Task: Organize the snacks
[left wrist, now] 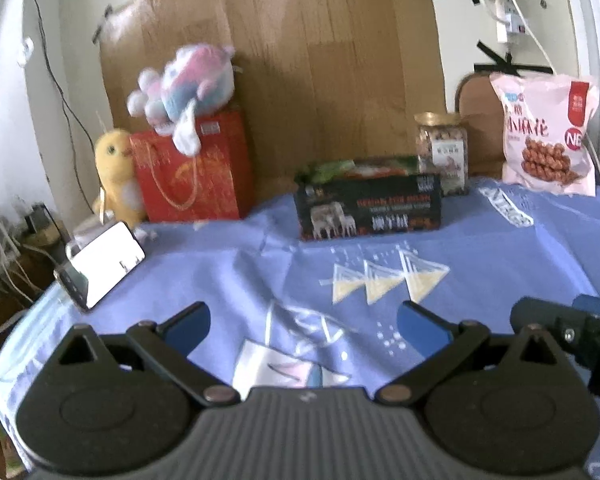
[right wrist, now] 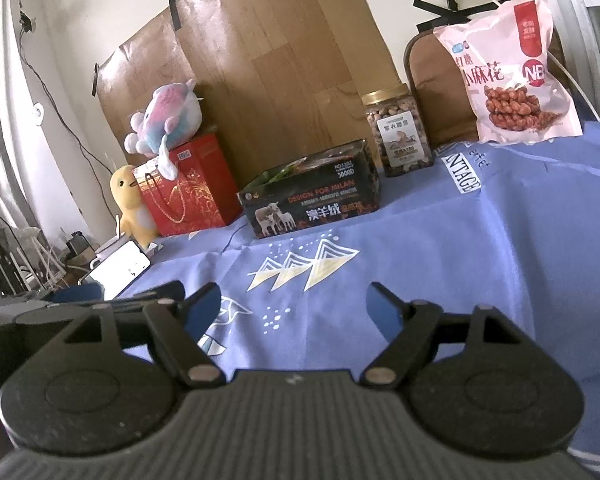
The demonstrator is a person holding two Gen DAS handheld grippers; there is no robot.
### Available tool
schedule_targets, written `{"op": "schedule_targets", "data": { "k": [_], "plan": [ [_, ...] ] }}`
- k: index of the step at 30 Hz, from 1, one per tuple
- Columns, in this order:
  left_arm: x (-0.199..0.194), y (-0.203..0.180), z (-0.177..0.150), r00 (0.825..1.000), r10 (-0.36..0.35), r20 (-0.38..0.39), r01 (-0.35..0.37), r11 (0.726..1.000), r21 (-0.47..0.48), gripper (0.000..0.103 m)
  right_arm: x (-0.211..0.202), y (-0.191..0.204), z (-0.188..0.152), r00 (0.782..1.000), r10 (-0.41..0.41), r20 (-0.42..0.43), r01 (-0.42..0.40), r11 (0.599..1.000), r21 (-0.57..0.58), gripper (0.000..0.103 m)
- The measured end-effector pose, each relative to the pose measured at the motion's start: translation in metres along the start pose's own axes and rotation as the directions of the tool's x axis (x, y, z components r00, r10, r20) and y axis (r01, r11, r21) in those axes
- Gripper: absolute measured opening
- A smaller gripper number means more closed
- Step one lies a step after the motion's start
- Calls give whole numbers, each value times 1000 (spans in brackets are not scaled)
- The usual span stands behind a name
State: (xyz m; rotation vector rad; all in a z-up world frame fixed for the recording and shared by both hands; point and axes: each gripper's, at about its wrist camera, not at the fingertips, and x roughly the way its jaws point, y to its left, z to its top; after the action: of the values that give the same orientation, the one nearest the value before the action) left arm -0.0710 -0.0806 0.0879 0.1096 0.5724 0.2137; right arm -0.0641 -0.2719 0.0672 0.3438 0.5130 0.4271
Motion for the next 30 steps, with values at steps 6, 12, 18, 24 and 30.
{"op": "schedule_targets", "data": {
  "k": [6, 12, 18, 24, 30],
  "plan": [
    [5, 0, -4, 999, 3, -38, -3, 1000, -11, 103, 1, -1, 0, 1000, 2, -1, -2, 1000, -1, 82],
    [3, -3, -7, 1000, -2, -29, 2, 1000, 7, 103, 0, -3, -1, 1000, -6, -3, 6, 1000, 6, 82],
    [3, -5, -8, 999, 17, -28, -16, 1000, 14, 103, -1, -3, -1, 1000, -8, -1, 8, 1000, 0, 82],
    [4, -4, -9, 999, 18, -44, -18, 1000, 6, 103, 2, -2, -3, 1000, -11, -13, 11, 1000, -9, 82],
    [7, -6, -12, 998, 8, -63, -8, 1000, 6, 103, 7, -1, -6, 999, -31, -33, 30, 999, -39, 82]
  ]
}}
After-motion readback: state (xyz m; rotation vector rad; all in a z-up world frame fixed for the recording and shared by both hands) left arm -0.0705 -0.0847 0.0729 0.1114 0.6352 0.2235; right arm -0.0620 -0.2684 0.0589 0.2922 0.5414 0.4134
